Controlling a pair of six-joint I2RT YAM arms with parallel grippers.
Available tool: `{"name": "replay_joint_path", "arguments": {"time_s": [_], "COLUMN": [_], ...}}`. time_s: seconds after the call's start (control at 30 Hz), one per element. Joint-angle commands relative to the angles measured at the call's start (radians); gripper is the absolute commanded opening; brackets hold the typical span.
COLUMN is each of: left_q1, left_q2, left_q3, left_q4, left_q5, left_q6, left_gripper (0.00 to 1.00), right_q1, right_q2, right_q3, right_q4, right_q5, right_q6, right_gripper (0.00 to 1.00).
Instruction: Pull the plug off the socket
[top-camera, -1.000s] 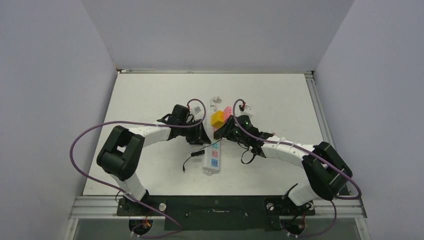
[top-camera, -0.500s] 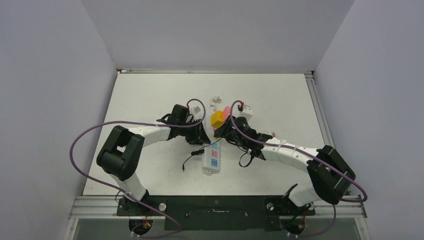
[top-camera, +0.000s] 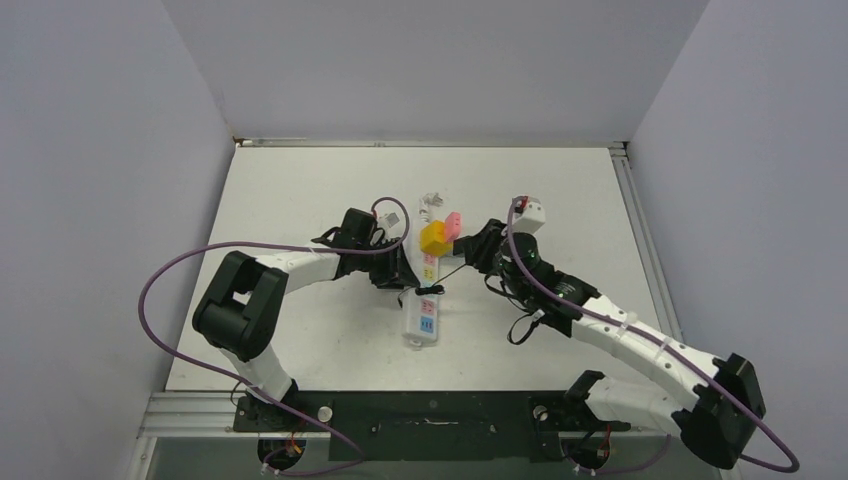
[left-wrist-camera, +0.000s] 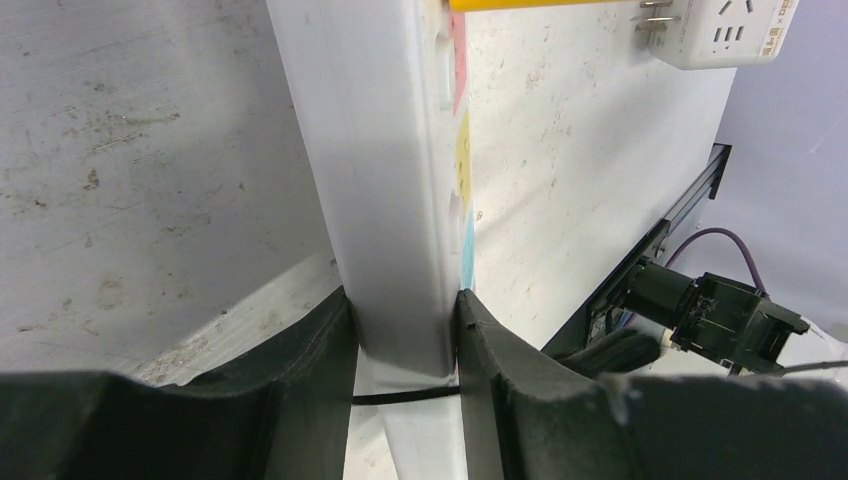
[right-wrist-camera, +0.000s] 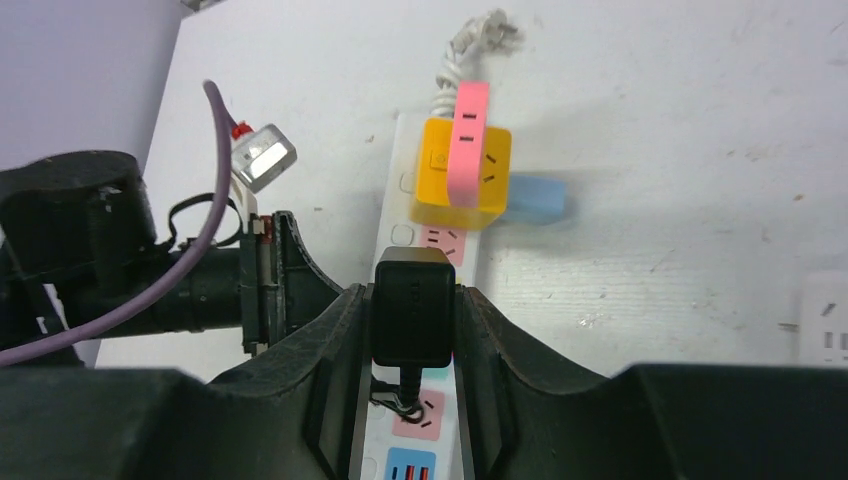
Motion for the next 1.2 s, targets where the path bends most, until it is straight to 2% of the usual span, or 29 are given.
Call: {"name": "replay_joint_path", "arguments": {"time_s": [0.0,0.17,0.27,0.47,0.77,1.0,1.17], "left_q1": [0.024,0.026,0.026,0.026,0.026,0.025,0.024], "left_q2": [-0.019,-0.017,-0.013,-0.013,-0.013,-0.013,-0.014], "left_q3": [0.015,0.015,0.015,0.015,0.015,0.013,0.013], "left_q4": [-0.026,-0.024,-0.024,-0.025,-0.020,-0.017,-0.017], "left_q5": [-0.074,-0.072,-0.070,-0.067,-0.057,-0.053,-0.052], "left_q6": [0.045,0.046,0.046,0.048,0.043,0.040,0.039], "left_gripper": [0.00,0.00,0.00,0.00,0.00,0.00,0.00], "right_q1": [0.005,-0.011,-0.070,-0.246,-0.409,-0.452,-0.464], "right_q2": [-0.149,-0.225,-0.212,-0.148,-0.004,0.083,0.134], "right_q3": [0.094,0.151,0.137,0.022,-0.116,-0.134,-0.144], "right_q4": [-0.134,-0.260,-0.286,-0.196,-0.068,-0.041,-0.024], "right_q5": [0.126,0.259,0.280,0.062,-0.190,-0.221,-0.216], "right_q6": [-0.080,-0.163,-0.192,-0.195,-0.153,-0.158,-0.169], "right_gripper": [0.05,0.05,0.05,0.05,0.05,0.06,0.15]}}
